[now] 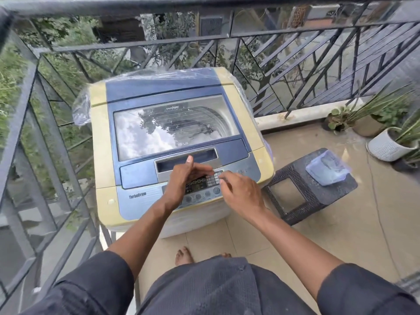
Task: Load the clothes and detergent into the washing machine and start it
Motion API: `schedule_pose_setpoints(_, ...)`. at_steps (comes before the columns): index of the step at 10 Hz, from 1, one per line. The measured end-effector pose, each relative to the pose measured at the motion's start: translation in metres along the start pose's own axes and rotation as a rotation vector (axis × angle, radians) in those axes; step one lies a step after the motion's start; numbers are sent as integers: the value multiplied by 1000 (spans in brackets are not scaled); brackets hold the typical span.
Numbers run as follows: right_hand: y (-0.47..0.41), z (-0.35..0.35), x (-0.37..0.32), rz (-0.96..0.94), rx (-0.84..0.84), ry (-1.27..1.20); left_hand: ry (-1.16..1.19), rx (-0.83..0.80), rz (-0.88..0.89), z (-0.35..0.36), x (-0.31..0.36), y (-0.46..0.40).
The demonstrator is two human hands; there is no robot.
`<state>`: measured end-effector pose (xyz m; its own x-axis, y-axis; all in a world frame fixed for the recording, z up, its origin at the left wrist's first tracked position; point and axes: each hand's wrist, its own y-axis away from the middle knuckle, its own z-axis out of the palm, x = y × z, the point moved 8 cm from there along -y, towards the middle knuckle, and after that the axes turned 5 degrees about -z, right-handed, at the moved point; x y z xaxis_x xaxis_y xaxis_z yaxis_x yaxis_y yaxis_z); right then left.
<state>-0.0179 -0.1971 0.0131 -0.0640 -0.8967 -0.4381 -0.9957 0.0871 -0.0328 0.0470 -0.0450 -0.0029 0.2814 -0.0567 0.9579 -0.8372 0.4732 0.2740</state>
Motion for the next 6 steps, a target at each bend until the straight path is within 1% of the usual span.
schedule_pose_setpoints(3,-27,-1,-13,23,80,-35,51,19,-9,-8,-8,-8)
schedule_pose_setpoints(4,-32,-1,-8,36,105,-59,89,91,-6,-12,-4,-7)
schedule_pose_setpoints(5,-41,-1,-10,-7,114,-119,68,199,17,-26,-7,-7)
schedule_pose_setpoints(6,-49,-1,-17,-59,115,-174,20,270,46,-36,-5,-3)
